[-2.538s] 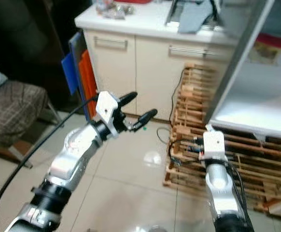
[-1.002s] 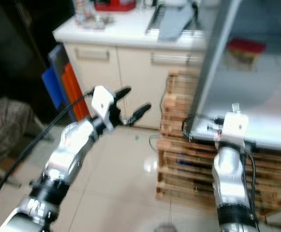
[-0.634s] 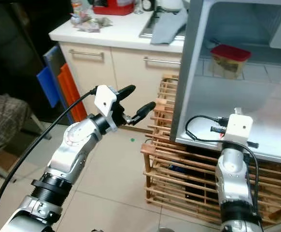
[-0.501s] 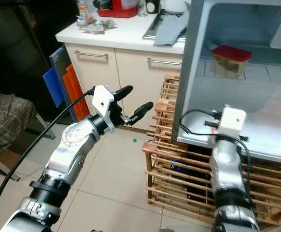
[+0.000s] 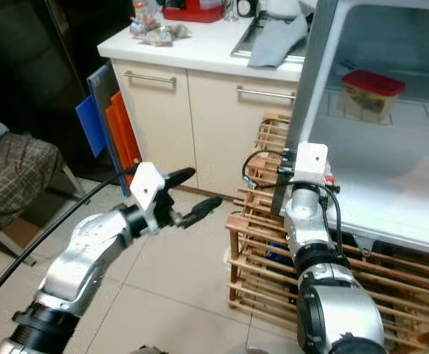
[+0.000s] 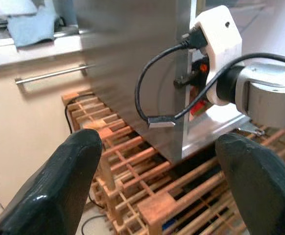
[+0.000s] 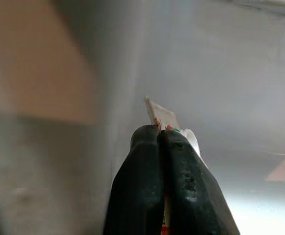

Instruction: Restocking fridge

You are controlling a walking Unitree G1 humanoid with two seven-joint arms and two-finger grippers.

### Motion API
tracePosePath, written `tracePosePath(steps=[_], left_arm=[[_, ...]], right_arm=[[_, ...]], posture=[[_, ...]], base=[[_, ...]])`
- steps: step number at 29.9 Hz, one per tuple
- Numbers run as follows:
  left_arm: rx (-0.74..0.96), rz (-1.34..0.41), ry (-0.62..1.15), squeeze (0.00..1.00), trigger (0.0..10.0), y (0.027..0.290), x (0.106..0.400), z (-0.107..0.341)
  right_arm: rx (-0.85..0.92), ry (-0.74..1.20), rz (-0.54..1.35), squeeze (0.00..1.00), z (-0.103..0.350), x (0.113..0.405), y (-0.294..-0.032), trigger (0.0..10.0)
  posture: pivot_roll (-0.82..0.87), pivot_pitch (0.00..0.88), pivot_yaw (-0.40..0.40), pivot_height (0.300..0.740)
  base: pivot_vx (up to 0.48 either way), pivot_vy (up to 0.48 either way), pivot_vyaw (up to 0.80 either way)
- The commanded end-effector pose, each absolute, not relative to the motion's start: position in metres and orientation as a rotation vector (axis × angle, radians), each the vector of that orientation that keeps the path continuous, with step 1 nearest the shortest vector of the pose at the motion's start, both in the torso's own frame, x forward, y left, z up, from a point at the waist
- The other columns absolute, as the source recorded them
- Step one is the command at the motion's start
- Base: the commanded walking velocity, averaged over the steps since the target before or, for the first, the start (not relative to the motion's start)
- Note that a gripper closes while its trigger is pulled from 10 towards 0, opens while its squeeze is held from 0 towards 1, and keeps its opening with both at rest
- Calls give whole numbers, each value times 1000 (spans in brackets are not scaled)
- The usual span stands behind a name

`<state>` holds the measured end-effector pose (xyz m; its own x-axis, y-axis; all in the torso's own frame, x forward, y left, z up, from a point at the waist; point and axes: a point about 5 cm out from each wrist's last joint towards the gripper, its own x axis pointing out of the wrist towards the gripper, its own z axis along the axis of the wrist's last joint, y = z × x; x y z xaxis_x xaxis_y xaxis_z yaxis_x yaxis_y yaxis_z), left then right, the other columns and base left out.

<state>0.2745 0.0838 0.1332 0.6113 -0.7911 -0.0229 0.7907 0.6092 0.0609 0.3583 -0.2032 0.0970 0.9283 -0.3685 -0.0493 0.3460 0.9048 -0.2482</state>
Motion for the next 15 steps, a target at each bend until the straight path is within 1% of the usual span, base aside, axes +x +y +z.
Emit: tracePosePath(steps=[1, 2, 4, 9, 13, 14, 15], left_arm=[[61, -907, -17, 0, 10000, 87, 269, 139], [61, -907, -17, 0, 10000, 87, 269, 139], [57, -946, -3, 0, 10000, 89, 253, 140], [43, -972, 30, 0, 10000, 86, 241, 139], [19, -974, 38, 0, 10000, 84, 239, 141], [12, -991, 43, 0, 10000, 81, 237, 142], [12, -991, 43, 0, 10000, 81, 237, 142]], right_arm=[[-335, 24, -319, 0, 112, 368, -186, 0], [-335, 24, -319, 0, 112, 368, -186, 0], [-389, -7, -334, 0, 114, 368, -184, 0], [-409, -24, -385, 0, 110, 364, -191, 0], [-299, 33, -439, 0, 94, 353, -198, 0], [-210, 85, -453, 0, 86, 350, -201, 0], [-210, 85, -453, 0, 86, 350, -201, 0]], posture=[[115, 32, 78, 740], [115, 32, 78, 740], [131, 54, 82, 740], [130, 74, 87, 740], [116, 88, 97, 740], [110, 93, 106, 740], [110, 93, 106, 740]], base=[[0, 0, 0], [0, 0, 0], [0, 0, 0], [0, 0, 0], [0, 0, 0], [0, 0, 0], [0, 0, 0]])
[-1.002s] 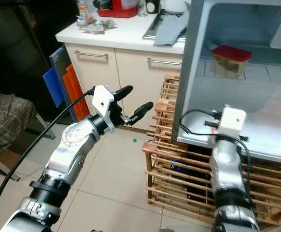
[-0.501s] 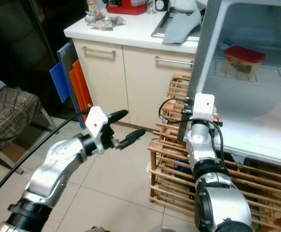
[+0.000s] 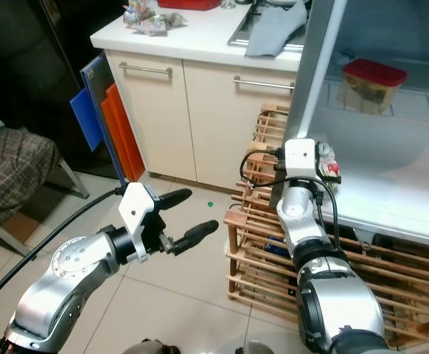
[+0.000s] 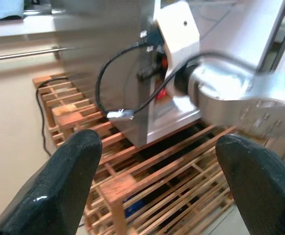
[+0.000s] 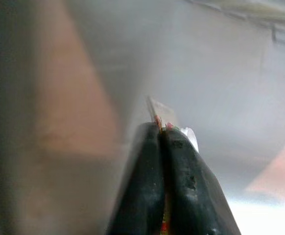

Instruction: Restocking fridge

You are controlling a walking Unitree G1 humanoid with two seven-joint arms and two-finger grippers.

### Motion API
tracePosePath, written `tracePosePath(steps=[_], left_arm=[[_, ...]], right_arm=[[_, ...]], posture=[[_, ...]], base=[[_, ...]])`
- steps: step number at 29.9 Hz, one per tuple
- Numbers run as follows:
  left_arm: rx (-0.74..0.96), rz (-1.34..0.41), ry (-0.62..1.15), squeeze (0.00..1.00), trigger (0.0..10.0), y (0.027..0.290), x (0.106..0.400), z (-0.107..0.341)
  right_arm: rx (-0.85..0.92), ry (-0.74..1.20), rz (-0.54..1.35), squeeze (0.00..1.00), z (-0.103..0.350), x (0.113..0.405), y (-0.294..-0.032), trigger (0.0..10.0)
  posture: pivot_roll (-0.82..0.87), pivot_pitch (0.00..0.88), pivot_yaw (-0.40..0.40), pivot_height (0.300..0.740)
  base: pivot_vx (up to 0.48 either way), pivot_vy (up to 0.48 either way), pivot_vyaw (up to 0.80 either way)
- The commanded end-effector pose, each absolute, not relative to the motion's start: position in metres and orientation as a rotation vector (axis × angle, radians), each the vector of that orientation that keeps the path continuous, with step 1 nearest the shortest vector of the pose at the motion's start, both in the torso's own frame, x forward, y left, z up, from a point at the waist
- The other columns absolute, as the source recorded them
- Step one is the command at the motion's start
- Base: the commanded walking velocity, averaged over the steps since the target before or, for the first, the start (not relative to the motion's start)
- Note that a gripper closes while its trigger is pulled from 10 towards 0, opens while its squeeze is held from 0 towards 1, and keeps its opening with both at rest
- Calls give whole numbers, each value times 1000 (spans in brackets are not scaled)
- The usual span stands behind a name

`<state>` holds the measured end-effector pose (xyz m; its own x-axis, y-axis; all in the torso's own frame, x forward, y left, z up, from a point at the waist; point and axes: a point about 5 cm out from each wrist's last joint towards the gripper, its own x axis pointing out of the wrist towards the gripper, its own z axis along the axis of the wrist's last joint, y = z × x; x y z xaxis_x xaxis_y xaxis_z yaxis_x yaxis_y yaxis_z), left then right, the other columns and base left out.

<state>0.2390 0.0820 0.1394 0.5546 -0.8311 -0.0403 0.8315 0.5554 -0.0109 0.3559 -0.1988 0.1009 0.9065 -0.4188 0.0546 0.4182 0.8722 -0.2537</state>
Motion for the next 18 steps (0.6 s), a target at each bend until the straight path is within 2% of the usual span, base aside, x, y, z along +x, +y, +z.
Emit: tracePosePath(steps=[1, 2, 3, 4, 5, 6, 8, 13, 18], left_arm=[[10, -1003, 46, 0, 10000, 79, 236, 142], [9, -1015, 49, 0, 10000, 78, 235, 143], [9, -1015, 49, 0, 10000, 78, 235, 143], [10, -1019, 50, 0, 10000, 78, 234, 144], [12, -1020, 50, 0, 10000, 78, 234, 144], [13, -1020, 49, 0, 10000, 77, 234, 145], [14, -1018, 48, 0, 10000, 77, 235, 146], [17, -1018, 38, 0, 10000, 75, 235, 149], [14, -1028, 36, 0, 10000, 72, 237, 149]], right_arm=[[-127, 121, -445, 0, 81, 349, -201, 0], [-13, 145, -424, 0, 78, 349, -199, 0], [-13, 145, -424, 0, 78, 349, -199, 0], [20, 144, -413, 561, 78, 350, -197, 0], [58, 136, -397, 1000, 80, 351, -196, 0], [79, 129, -385, 1000, 81, 352, -195, 10000], [85, 109, -353, 1000, 84, 354, -195, 10000], [-118, 34, -284, 1000, 97, 356, -206, 10000], [-199, 26, -243, 1000, 97, 353, -215, 10000]], posture=[[109, 95, 110, 740], [106, 95, 118, 740], [106, 95, 118, 740], [105, 95, 119, 740], [104, 92, 120, 740], [104, 91, 120, 740], [106, 88, 122, 740], [93, 87, 127, 740], [65, 88, 128, 740]], base=[[0, 0, 0], [0, 0, 0], [0, 0, 0], [0, 0, 0], [0, 0, 0], [0, 0, 0], [0, 0, 0], [0, 0, 0], [0, 0, 0]])
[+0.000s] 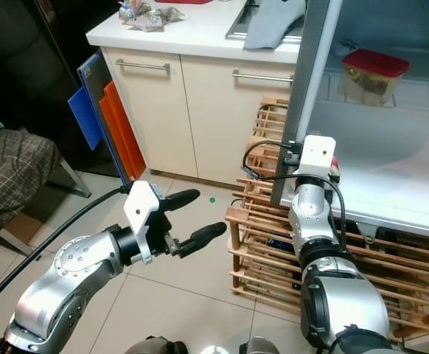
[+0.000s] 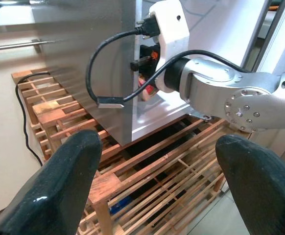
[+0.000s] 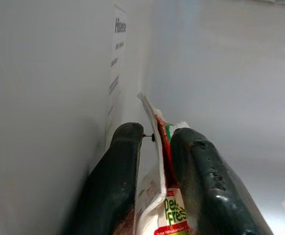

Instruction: Restocking fridge

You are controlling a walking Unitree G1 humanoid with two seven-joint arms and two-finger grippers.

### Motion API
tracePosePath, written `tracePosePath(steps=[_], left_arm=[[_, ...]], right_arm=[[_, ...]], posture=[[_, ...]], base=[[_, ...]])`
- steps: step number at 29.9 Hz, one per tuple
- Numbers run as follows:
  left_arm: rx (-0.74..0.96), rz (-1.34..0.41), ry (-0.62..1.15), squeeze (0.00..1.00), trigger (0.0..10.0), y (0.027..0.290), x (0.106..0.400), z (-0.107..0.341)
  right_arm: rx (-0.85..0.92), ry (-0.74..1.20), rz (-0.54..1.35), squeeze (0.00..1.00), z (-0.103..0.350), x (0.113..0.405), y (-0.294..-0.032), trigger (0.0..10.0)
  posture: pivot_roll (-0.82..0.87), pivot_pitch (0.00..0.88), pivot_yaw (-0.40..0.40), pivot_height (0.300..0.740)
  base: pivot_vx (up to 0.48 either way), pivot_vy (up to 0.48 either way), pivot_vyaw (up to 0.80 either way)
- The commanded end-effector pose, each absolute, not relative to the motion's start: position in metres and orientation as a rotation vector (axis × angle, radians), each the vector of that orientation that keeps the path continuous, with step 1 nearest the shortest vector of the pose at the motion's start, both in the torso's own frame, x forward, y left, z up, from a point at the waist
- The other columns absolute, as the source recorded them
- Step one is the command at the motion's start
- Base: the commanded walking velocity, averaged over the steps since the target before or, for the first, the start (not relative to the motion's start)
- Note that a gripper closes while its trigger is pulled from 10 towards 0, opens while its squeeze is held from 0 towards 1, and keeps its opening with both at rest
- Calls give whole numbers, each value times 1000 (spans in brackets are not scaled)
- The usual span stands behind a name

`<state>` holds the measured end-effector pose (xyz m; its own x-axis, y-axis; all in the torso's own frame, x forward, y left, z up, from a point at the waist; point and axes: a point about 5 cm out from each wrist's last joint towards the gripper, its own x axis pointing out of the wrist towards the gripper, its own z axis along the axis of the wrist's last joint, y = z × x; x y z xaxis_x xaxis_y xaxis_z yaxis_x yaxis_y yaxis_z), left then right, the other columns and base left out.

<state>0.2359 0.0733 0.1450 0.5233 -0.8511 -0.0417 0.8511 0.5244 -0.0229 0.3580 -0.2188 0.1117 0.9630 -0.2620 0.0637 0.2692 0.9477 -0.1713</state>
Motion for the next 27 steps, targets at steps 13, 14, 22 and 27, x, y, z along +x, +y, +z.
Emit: tracePosePath(steps=[13, 14, 22, 27], left_arm=[[3, -1033, 27, 0, 10000, 68, 242, 150], [3, -1034, 26, 0, 10000, 68, 242, 151], [9, -1031, 12, 0, 10000, 69, 247, 153], [7, -1026, 8, 0, 10000, 69, 249, 153]], right_arm=[[-348, 19, -202, 1000, 81, 328, -224, 10000], [-352, 13, -208, 1000, 82, 327, -226, 10000], [-279, -104, -264, 1000, 109, 318, -232, 10000], [-231, -174, -296, 1000, 124, 312, -234, 10000]], posture=[[22, 82, 128, 740], [22, 82, 128, 740], [10, 66, 121, 740], [0, 63, 115, 740]], base=[[0, 0, 0], [0, 0, 0], [0, 0, 0], [0, 0, 0]])
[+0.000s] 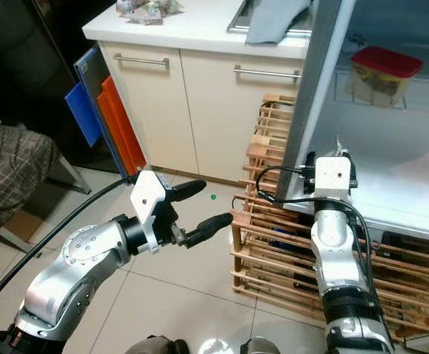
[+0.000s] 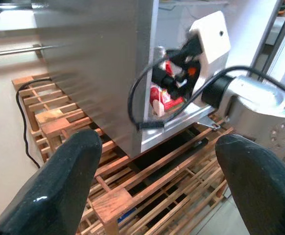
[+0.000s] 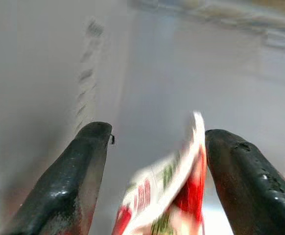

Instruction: Restocking fridge

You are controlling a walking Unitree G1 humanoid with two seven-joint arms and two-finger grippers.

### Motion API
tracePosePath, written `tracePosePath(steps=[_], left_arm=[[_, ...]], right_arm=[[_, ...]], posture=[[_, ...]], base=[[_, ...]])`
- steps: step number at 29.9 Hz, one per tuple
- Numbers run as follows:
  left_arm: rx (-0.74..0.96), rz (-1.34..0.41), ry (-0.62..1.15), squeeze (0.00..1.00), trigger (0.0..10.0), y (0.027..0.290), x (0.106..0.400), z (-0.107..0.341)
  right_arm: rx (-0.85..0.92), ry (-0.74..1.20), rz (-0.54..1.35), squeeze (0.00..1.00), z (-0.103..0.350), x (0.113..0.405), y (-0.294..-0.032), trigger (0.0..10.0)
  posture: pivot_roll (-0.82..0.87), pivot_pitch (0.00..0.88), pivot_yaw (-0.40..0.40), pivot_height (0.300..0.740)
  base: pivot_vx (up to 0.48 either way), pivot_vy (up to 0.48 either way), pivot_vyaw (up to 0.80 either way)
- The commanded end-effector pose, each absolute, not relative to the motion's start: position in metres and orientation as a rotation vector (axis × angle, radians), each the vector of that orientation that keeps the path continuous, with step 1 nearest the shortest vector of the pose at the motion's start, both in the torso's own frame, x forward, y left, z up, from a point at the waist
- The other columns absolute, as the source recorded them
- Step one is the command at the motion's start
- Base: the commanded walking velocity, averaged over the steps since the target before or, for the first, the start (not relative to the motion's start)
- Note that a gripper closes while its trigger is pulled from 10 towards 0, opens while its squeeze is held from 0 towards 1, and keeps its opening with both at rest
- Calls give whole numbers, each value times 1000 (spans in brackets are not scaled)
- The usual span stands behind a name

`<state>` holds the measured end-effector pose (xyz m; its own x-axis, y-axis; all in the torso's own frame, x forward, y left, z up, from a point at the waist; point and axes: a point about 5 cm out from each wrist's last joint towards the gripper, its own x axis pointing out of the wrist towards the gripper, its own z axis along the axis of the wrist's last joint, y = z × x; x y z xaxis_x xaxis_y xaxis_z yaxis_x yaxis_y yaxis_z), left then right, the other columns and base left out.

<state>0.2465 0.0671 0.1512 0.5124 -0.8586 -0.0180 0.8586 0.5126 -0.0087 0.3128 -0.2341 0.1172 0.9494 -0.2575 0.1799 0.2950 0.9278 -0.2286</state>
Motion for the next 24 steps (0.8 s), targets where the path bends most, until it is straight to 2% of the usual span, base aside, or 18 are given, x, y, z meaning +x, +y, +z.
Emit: tracePosePath(steps=[1, 13, 21, 22, 23, 24], left_arm=[[7, -1025, 7, 0, 10000, 69, 249, 153], [3, -1024, -6, 0, 10000, 68, 253, 154], [1, -1017, -16, 0, 10000, 68, 254, 154], [0, -1015, -16, 0, 10000, 68, 255, 152], [-3, -1010, -16, 0, 10000, 67, 255, 151], [-5, -1007, -16, 0, 10000, 67, 256, 150]], right_arm=[[-225, -210, -303, 1000, 130, 308, -234, 10000], [-345, -409, -382, 1000, 176, 283, -243, 10000], [-461, -440, -551, 1000, 198, 263, -262, 10000], [-437, -378, -611, 545, 190, 253, -273, 10000], [-398, -305, -637, 0, 178, 247, -278, 10000], [-371, -254, -652, 0, 170, 244, -282, 10000]], posture=[[-3, 61, 114, 740], [-19, 52, 111, 740], [-31, 43, 95, 740], [-44, 38, 80, 740], [-54, 35, 69, 740], [-58, 33, 66, 740]], base=[[0, 0, 0], [0, 0, 0], [0, 0, 0], [0, 0, 0], [0, 0, 0], [0, 0, 0]])
